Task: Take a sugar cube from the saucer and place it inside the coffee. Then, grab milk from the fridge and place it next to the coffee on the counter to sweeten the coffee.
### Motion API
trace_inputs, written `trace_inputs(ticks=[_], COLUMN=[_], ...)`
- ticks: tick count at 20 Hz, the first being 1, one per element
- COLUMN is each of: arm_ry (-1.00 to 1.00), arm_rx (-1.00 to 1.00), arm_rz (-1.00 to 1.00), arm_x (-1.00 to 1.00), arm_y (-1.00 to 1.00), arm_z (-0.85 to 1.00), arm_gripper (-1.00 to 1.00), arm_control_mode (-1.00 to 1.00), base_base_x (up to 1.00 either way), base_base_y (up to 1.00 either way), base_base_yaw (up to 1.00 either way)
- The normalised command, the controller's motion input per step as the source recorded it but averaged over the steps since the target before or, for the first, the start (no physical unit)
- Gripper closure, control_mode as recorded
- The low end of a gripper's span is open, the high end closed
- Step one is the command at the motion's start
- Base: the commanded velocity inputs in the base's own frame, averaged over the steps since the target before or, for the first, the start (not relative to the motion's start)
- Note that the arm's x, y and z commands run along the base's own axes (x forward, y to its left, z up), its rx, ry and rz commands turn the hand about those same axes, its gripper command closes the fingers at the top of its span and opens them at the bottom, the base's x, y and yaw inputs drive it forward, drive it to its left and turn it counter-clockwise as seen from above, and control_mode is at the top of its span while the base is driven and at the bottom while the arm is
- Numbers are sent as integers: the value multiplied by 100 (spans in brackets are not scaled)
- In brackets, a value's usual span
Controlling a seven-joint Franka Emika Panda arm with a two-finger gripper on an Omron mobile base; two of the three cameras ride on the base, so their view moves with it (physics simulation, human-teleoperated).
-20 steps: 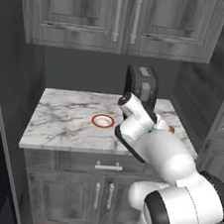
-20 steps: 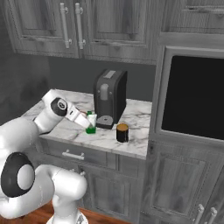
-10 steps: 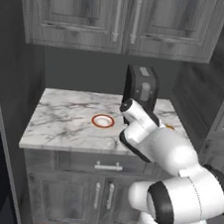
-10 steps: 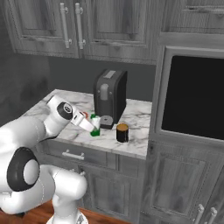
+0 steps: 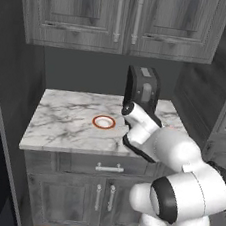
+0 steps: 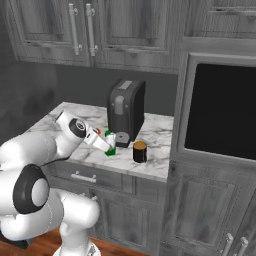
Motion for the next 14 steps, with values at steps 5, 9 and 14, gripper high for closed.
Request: trace_inputs(ticks=[5, 9, 14], arm_ry=[-14, -14, -4], arm_rx=[2, 2, 0], arm_rz=[0, 0, 0], arm_x=[0, 0, 15], arm_y=[-8, -1, 0], arm_z=[-12, 0, 0], arm_gripper=[100, 100, 100], arm_control_mode=[-100, -100, -100], base_base_x=[0, 0, 0], base_base_y=[0, 0, 0], base_base_yaw=[0, 0, 0])
